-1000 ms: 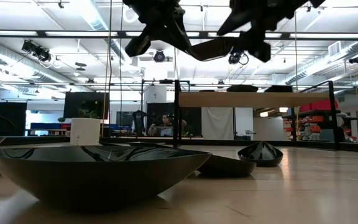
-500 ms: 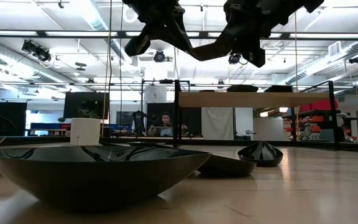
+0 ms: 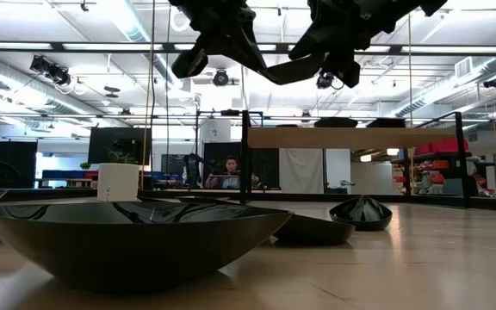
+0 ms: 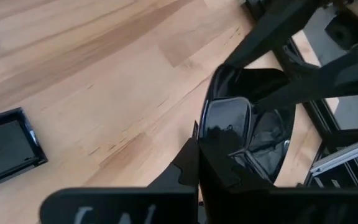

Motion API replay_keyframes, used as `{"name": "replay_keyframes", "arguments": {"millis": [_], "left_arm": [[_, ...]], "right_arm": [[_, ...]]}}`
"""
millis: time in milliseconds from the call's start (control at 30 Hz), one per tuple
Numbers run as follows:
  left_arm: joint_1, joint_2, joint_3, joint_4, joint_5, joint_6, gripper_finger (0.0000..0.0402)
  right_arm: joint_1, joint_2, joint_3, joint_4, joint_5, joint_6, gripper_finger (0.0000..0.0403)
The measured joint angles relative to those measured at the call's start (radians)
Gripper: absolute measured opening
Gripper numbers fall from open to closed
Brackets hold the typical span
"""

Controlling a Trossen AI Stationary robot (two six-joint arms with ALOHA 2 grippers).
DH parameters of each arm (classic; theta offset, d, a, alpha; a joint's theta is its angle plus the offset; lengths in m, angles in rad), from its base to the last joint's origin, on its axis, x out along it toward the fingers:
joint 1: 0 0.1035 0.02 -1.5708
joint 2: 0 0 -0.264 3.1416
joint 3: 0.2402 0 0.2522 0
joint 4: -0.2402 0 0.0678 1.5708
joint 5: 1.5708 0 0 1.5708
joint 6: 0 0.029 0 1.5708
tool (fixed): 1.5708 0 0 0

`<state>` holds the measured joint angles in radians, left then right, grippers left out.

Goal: Pick & Place Mini shaped plates
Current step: Stack the leaf-shaped plate on top of the leaf-shaped plate on the shelf

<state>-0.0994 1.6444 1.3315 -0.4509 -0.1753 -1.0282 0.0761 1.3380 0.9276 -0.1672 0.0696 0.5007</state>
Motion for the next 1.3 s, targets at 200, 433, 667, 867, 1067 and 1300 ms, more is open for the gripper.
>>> {"name": "replay_keyframes", "arguments": {"millis": [200,433,667,867,1067,1300], "left_arm": [[0.000,0.000,0.000,-0.045,0.007,-0.008,0.0002],[0.000,0.000,0.000,-0.053,0.008,-0.008,0.0002],[0.000,0.000,0.000,-0.051,0.008,-0.009,0.0002],[-0.001,0.000,0.000,-0.035,-0.002,-0.010,0.0002],[0.001,0.000,-0.001,-0.028,-0.005,-0.009,0.0002],[0.002,0.000,-0.001,0.041,-0.015,0.043,0.0036]], "right_arm": [[0.004,-0.001,0.000,-0.019,0.029,-0.053,0.0144],[0.007,-0.001,0.000,-0.028,0.035,-0.123,0.0099],[0.007,-0.001,0.000,-0.028,0.035,-0.171,0.0051],[0.006,-0.001,0.000,-0.033,0.031,-0.181,0.0005],[0.006,-0.001,-0.020,-0.043,0.025,-0.141,0.0003],[0.015,0.000,-0.130,-0.014,0.019,0.033,0.0001]]}}
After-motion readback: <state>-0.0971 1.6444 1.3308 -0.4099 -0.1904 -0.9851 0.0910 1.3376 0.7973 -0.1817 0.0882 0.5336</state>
